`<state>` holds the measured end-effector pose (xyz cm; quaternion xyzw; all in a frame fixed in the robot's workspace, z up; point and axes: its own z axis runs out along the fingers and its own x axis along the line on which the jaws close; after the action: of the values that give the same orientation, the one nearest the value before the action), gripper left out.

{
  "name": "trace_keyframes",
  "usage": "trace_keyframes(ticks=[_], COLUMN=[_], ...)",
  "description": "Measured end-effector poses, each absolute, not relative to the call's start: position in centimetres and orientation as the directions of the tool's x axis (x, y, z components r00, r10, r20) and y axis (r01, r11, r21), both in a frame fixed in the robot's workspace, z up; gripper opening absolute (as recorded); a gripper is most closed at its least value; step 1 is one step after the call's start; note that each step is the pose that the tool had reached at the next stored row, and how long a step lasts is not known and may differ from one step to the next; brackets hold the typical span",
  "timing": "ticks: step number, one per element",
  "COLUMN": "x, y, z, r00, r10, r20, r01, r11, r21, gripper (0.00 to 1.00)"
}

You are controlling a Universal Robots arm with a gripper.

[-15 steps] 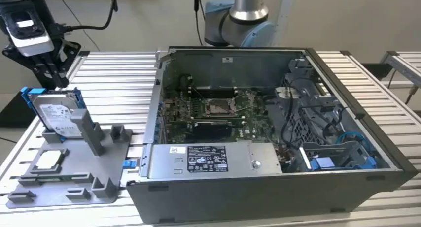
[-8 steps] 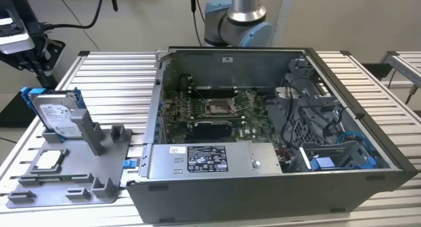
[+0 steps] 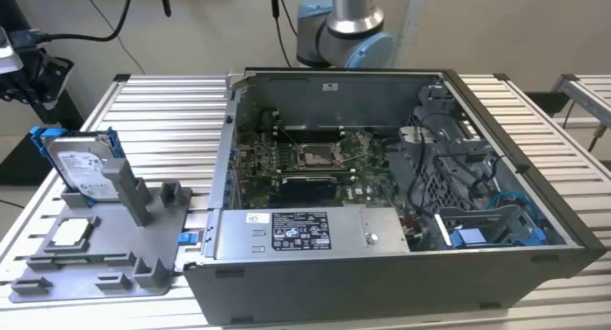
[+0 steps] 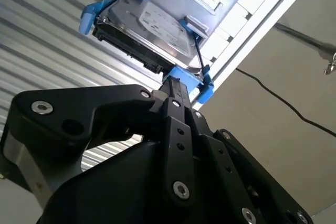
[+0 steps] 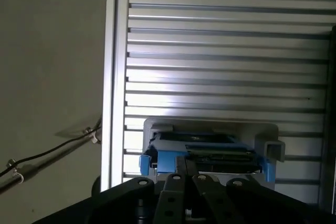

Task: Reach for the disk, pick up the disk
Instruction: 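Reach for the disk, then pick up the disk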

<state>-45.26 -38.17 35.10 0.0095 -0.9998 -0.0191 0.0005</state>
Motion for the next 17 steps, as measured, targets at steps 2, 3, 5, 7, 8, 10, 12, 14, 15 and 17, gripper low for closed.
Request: trace_keyframes(ticks=[2,3,5,7,8,10,12,14,15,17], x=[-45.41,-45.41,-45.41,-45.42,-45.42,-45.42,-45.43,-45.43,-45.42,-45.42], y=[-38.18,-38.18,-38.18,-38.18,-38.19,-38.19,-38.18,-38.18,-38.19,-38.18], z=[35.09,35.09,35.1,35.1,35.09,35.09,35.09,35.1,35.09,35.09], r00=[-1.0,-1.0,-1.0,-1.0,-1.0,-0.999,-0.996,-0.993,-0.99,-0.985], r10=[-0.019,-0.019,-0.019,-0.019,-0.021,-0.048,-0.084,-0.12,-0.138,-0.175], r20=[0.001,0.0,0.001,0.001,0.0,0.001,0.0,0.001,0.0,0.001], r01=[-0.019,-0.019,-0.019,-0.019,-0.021,-0.048,-0.084,-0.119,-0.138,-0.174], r11=[0.999,0.999,0.999,0.999,0.999,0.998,0.996,0.992,0.99,0.984], r21=[0.038,0.038,0.038,0.038,0.038,0.038,0.038,0.038,0.038,0.038], gripper=[0.0,0.0,0.0,0.0,0.0,0.0,0.0,0.0,0.0,0.0])
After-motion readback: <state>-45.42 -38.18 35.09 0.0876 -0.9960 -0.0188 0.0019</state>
